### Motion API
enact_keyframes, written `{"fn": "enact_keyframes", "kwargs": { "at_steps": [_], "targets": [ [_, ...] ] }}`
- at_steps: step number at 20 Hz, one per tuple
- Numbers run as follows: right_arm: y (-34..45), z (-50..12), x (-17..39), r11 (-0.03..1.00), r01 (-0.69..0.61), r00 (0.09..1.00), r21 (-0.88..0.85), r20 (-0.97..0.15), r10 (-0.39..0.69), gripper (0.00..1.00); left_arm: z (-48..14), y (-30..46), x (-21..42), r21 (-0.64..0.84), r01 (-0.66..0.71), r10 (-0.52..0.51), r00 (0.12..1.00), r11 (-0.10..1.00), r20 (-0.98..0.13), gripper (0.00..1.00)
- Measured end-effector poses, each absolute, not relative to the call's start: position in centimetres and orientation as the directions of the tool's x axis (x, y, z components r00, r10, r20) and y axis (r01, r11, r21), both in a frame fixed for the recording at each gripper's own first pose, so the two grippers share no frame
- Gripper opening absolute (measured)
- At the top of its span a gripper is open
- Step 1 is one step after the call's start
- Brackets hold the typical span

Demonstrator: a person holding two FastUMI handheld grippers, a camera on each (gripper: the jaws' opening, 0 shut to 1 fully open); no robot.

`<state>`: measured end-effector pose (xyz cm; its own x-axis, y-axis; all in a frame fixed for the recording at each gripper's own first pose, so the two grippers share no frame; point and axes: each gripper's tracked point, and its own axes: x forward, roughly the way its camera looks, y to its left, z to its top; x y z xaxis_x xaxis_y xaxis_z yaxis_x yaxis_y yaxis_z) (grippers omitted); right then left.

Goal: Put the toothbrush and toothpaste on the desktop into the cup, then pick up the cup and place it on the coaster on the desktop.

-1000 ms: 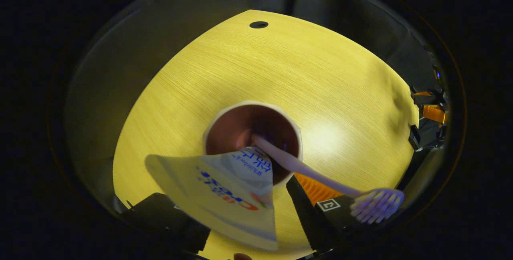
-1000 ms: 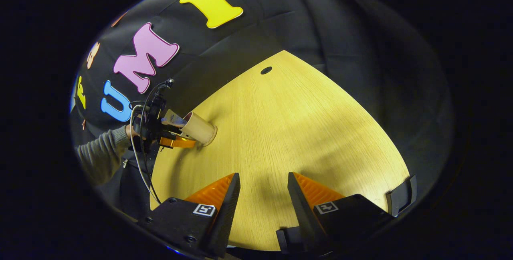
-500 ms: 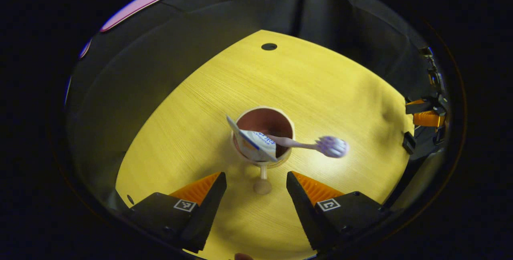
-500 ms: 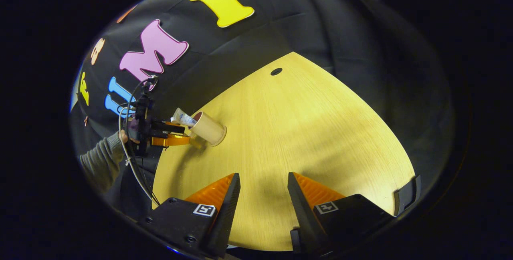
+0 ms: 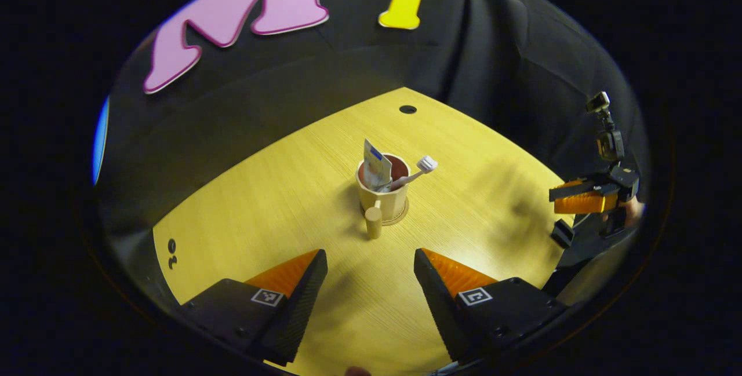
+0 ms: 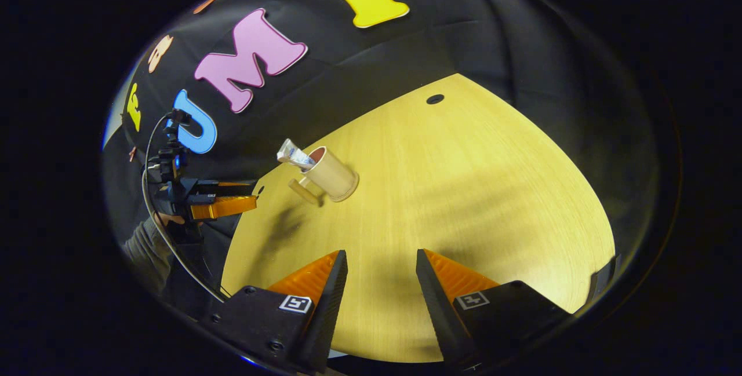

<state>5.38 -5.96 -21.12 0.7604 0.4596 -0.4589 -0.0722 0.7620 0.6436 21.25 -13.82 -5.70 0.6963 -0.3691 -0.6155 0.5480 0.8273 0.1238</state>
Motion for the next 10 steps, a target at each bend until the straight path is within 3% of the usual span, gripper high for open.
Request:
{"fn": "enact_keyframes", "kwargs": {
  "at_steps": [10],
  "targets": [
    [1.3,-17.3,5.5,0.748,-0.197,0.718,0.634,-0.426,0.55,0.75,-4.5,-9.3,12.1,-0.036,0.311,-0.293,0.841,0.95,-0.455,0.94]
  ]
}}
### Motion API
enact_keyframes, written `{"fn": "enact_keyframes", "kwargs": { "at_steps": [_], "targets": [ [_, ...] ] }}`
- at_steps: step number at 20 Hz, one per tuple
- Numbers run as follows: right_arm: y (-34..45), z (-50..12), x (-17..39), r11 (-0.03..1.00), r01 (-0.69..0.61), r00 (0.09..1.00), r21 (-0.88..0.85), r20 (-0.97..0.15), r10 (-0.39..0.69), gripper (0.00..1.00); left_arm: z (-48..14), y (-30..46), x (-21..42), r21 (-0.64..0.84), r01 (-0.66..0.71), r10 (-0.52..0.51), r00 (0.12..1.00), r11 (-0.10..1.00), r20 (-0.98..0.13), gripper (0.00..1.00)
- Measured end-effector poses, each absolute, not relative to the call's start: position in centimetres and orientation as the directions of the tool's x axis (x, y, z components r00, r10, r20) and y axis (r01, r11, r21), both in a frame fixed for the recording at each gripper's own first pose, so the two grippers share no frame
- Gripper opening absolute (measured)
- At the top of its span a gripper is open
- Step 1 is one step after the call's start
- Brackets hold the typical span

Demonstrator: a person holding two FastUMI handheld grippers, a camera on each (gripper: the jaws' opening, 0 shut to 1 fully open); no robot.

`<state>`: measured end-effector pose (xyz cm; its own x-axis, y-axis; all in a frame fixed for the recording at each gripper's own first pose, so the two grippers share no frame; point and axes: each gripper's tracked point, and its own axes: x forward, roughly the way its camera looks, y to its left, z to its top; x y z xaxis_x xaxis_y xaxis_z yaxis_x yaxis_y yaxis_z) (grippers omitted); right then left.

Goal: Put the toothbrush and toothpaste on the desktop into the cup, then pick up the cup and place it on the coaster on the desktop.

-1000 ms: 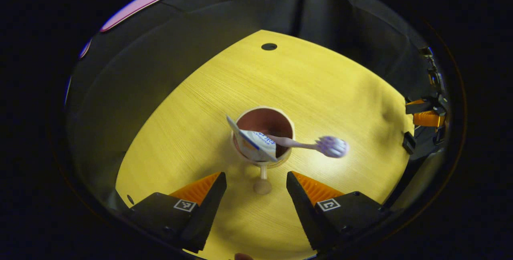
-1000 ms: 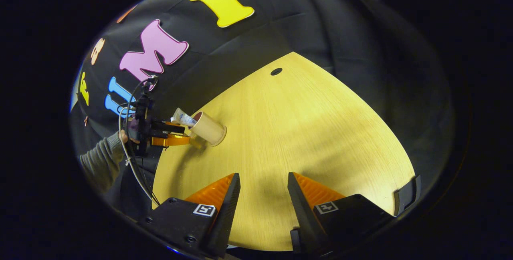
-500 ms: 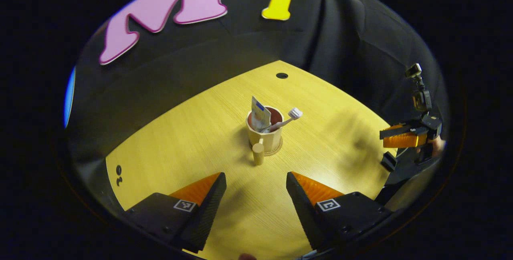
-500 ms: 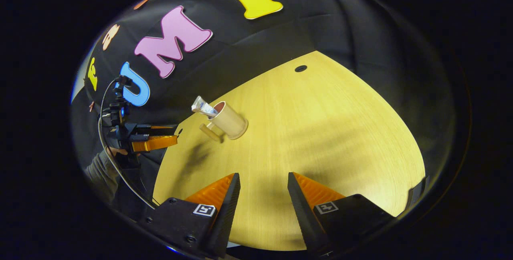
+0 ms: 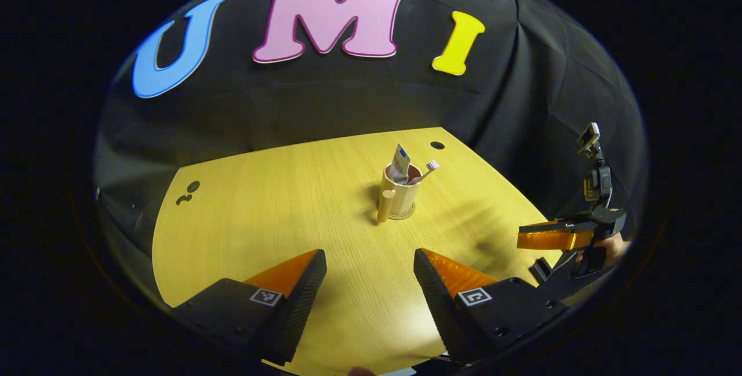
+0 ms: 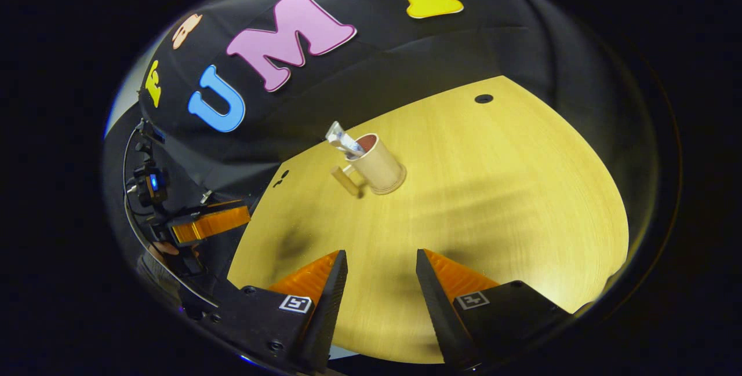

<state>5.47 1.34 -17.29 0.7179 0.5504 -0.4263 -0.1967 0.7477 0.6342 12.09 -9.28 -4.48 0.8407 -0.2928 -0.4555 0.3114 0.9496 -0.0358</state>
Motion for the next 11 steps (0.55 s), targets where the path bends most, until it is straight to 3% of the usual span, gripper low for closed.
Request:
{"fn": "enact_keyframes", "kwargs": {
  "at_steps": [5,11],
  "targets": [
    [4.1,-15.7,5.4,0.744,-0.243,0.705,0.622,-0.414,0.576,0.75,-5.0,-8.1,9.2,-0.113,0.218,-0.245,0.889,0.969,-0.388,0.95],
    [5.6,-14.7,5.3,0.758,-0.277,0.704,0.59,-0.412,0.578,0.75,-6.7,-8.9,7.4,-0.076,0.187,-0.202,0.907,0.979,-0.369,0.93]
  ]
}}
